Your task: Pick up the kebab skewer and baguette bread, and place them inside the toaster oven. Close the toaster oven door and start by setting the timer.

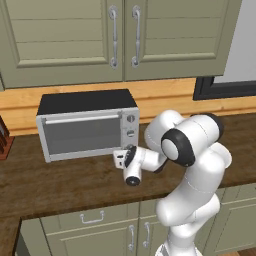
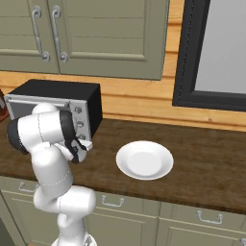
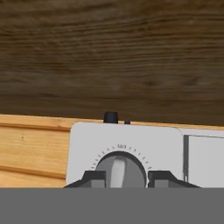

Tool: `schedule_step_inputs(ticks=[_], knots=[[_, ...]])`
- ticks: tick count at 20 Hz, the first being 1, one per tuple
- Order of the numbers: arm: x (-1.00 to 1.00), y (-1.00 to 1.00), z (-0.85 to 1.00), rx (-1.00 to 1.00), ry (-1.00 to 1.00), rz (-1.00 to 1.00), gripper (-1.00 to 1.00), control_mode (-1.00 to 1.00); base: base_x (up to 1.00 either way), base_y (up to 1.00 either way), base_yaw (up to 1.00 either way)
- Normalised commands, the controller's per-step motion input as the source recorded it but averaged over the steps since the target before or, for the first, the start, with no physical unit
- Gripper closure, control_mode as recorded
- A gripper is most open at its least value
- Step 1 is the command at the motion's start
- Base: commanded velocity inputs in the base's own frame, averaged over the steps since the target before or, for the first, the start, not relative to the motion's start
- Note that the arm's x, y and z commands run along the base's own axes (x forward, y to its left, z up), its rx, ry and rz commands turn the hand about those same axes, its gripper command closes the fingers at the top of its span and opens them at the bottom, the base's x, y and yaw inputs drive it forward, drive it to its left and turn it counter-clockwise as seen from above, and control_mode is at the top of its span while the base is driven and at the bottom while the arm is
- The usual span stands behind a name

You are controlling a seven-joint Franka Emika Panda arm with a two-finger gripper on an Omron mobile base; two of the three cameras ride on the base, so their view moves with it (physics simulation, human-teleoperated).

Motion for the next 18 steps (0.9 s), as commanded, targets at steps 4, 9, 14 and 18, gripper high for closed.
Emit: schedule_step_inputs(ticks=[4,9,14,18], knots=[[0.0,0.0,0.0,0.0,0.0,0.01,1.0,-1.0,0.0,0.0,0.0],[0.08,-0.08,0.03,0.0,-0.02,0.05,1.0,-1.0,0.0,0.0,0.0],[0.07,-0.19,0.03,0.02,-0.03,0.04,1.0,-1.0,0.0,0.0,0.0],[0.23,-0.18,0.05,0.07,0.0,0.0,1.0,-1.0,0.0,0.0,0.0]])
